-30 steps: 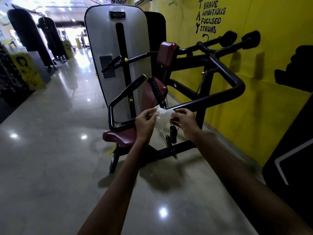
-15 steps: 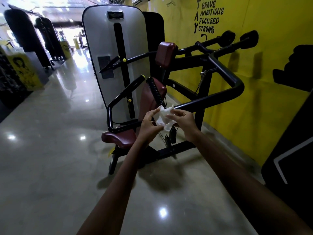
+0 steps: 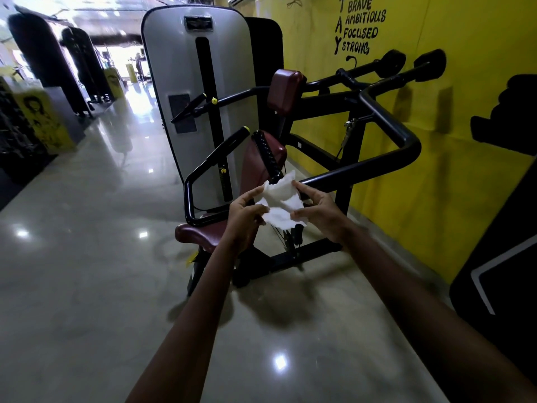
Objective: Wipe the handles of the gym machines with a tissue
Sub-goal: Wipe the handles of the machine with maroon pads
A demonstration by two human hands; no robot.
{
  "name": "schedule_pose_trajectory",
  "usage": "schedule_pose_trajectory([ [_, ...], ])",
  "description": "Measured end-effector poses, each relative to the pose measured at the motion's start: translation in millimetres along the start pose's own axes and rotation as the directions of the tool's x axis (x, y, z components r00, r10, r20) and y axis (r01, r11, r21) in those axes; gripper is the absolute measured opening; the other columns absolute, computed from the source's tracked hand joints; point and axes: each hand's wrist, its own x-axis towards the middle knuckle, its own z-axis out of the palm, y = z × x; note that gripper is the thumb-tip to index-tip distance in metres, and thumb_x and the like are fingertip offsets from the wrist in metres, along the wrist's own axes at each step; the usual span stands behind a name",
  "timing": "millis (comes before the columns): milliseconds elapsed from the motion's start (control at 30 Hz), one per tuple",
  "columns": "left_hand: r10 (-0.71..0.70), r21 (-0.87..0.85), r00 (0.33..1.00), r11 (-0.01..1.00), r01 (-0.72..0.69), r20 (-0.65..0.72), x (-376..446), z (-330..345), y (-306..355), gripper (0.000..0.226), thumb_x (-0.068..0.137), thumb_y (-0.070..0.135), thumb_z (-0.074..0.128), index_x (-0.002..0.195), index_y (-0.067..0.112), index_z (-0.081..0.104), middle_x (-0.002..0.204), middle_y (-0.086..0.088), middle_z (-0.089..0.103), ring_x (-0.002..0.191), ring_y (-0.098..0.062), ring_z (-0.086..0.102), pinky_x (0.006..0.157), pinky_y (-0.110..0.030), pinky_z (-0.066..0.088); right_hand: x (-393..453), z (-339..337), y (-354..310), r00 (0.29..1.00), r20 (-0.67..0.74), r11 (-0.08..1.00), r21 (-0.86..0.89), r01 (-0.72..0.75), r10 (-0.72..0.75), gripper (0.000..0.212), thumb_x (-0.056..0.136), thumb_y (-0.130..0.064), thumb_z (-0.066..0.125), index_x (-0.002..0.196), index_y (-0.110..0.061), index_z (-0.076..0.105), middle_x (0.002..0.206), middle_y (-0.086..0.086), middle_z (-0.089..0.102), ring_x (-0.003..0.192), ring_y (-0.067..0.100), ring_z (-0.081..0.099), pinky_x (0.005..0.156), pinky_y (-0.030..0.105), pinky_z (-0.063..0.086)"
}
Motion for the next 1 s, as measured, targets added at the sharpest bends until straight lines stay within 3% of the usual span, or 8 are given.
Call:
schedule_pose_trajectory([
  [133, 0.039, 0.005, 0.998, 0.999, -0.039, 0.04, -3, 1, -1, 0.048, 0.08, -0.019, 0.05, 0.123, 0.003, 0.052, 0.103, -0.009, 0.06, 0.084, -0.02, 0.06, 0.067, -0.024, 0.056, 0, 0, -2, 0.999, 0.033, 0.982, 0.184, -0.044, 0.038, 0.075, 0.074, 0.021, 0.054, 0.14, -0.009, 0.035, 0.125, 0.009, 0.054, 0.091, 0.023, 0.064, 0.072, 0.027, 0.057],
  [233, 0.057, 0.016, 0.998, 0.998, -0.057, 0.022, -2, 3, -4, 0.036, 0.084, -0.01, 0.057, 0.114, 0.009, 0.055, 0.102, -0.008, 0.06, 0.095, -0.026, 0.061, 0.085, -0.037, 0.055, 1, 2, -2, 0.99, 0.056, 0.935, 0.328, -0.137, 0.126, 0.06, 0.074, 0.01, 0.058, 0.129, -0.008, 0.042, 0.107, 0.011, 0.06, 0.089, 0.021, 0.061, 0.07, 0.022, 0.055],
  [367, 0.025, 0.004, 1.0, 1.0, -0.025, 0.002, 1, 5, -7, 0.019, 0.089, 0.005, 0.059, 0.106, 0.013, 0.06, 0.114, -0.017, 0.061, 0.103, -0.033, 0.061, 0.091, -0.047, 0.05, -2, 8, -4, 0.979, 0.065, 0.919, 0.336, -0.205, 0.195, 0.012, 0.088, -0.005, 0.054, 0.099, -0.004, 0.059, 0.084, 0.005, 0.066, 0.069, 0.012, 0.063, 0.062, 0.017, 0.052],
  [400, 0.019, 0.007, 1.0, 1.0, -0.019, 0.009, 0, 6, -7, 0.018, 0.09, 0.01, 0.058, 0.107, 0.012, 0.06, 0.113, -0.016, 0.062, 0.102, -0.032, 0.061, 0.089, -0.046, 0.05, -2, 9, -5, 0.978, 0.043, 0.928, 0.31, -0.209, 0.206, 0.009, 0.09, -0.006, 0.053, 0.095, -0.005, 0.06, 0.079, 0.003, 0.068, 0.067, 0.011, 0.064, 0.061, 0.017, 0.053],
  [567, 0.055, 0.025, 0.998, 0.998, -0.056, 0.029, 0, 5, -9, 0.039, 0.087, -0.008, 0.054, 0.119, 0.013, 0.051, 0.109, -0.006, 0.06, 0.099, -0.023, 0.061, 0.089, -0.047, 0.052, 0, 8, 2, 0.974, -0.064, 0.953, 0.229, -0.199, 0.219, 0.019, 0.087, -0.003, 0.057, 0.105, 0.001, 0.061, 0.093, 0.01, 0.065, 0.08, 0.019, 0.064, 0.061, 0.024, 0.057],
  [700, -0.009, -0.031, 0.999, 0.999, 0.008, -0.038, 1, 4, -8, 0.061, 0.082, -0.011, 0.059, 0.133, 0.012, 0.035, 0.123, -0.02, 0.053, 0.112, -0.034, 0.056, 0.095, -0.05, 0.049, 0, 10, 2, 0.976, -0.086, 0.936, 0.309, -0.167, 0.202, 0.022, 0.087, 0.003, 0.056, 0.109, 0.003, 0.06, 0.097, 0.013, 0.066, 0.077, 0.02, 0.067, 0.06, 0.027, 0.058],
  [833, -0.072, -0.127, 0.997, 0.989, 0.073, 0.011, 0, 3, -5, 0.051, 0.083, -0.014, 0.056, 0.131, -0.006, 0.041, 0.097, -0.013, 0.063, 0.086, -0.022, 0.064, 0.074, -0.027, 0.058, -1, 7, 3, 0.996, -0.052, 0.962, 0.264, -0.062, 0.079, 0.023, 0.088, 0.004, 0.053, 0.108, -0.002, 0.062, 0.1, 0.01, 0.067, 0.085, 0.021, 0.065, 0.072, 0.03, 0.056],
  [1000, -0.065, -0.122, 0.997, 0.99, 0.069, 0.04, -3, 1, -7, 0.034, 0.084, -0.012, 0.057, 0.113, 0.004, 0.054, 0.094, -0.01, 0.066, 0.078, -0.016, 0.068, 0.077, -0.032, 0.056, -5, 6, 0, 1.0, 0.02, 0.99, 0.141, 0.017, -0.02, 0.02, 0.085, 0.006, 0.055, 0.098, -0.005, 0.064, 0.092, 0.006, 0.071, 0.084, 0.018, 0.068, 0.074, 0.028, 0.057],
])
